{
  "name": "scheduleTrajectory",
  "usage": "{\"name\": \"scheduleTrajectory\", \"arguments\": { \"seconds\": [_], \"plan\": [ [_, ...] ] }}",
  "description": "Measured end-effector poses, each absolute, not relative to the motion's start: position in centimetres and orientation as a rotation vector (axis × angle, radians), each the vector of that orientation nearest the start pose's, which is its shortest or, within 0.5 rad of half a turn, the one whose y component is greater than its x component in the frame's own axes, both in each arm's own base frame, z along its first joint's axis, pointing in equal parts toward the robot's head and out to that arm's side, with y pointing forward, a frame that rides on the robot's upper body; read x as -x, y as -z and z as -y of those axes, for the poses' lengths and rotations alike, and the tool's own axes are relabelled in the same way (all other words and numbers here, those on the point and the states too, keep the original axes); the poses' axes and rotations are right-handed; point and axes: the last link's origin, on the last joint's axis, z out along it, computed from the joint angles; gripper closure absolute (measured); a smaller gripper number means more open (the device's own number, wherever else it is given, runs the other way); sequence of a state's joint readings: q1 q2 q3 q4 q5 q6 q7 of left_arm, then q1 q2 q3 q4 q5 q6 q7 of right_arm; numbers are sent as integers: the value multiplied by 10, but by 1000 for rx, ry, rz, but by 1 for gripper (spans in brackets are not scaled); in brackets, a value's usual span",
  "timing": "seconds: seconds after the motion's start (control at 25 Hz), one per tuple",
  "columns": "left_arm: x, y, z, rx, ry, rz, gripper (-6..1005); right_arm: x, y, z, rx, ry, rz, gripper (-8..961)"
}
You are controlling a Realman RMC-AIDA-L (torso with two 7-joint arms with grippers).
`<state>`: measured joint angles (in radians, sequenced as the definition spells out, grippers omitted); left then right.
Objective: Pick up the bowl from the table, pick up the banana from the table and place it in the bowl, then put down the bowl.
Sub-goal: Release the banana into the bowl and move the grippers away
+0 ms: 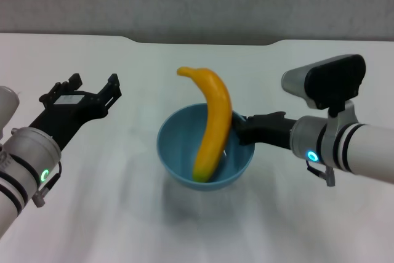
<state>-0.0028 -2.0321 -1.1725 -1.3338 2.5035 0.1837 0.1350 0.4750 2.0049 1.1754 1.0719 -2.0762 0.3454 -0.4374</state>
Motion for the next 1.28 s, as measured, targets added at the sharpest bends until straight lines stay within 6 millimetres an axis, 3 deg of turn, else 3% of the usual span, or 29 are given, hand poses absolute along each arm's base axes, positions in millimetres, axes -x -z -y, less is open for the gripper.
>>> {"name": "scheduleTrajectory", "arguments": {
  "seconds": [0.36, 0.48, 0.68, 1.28],
  "plan": [
    [234, 9, -328, 1733, 669, 831, 233, -191, 79, -414, 2357, -281, -954, 912],
    [234, 9, -328, 1733, 670, 830, 234, -189, 79, -416, 2370, -287, -942, 912],
    [235, 9, -328, 1731, 669, 829, 234, -188, 87, -412, 2398, -279, -897, 912],
    [239, 9, -326, 1724, 661, 843, 234, -221, 100, -389, 2356, -292, -983, 914]
  ]
}}
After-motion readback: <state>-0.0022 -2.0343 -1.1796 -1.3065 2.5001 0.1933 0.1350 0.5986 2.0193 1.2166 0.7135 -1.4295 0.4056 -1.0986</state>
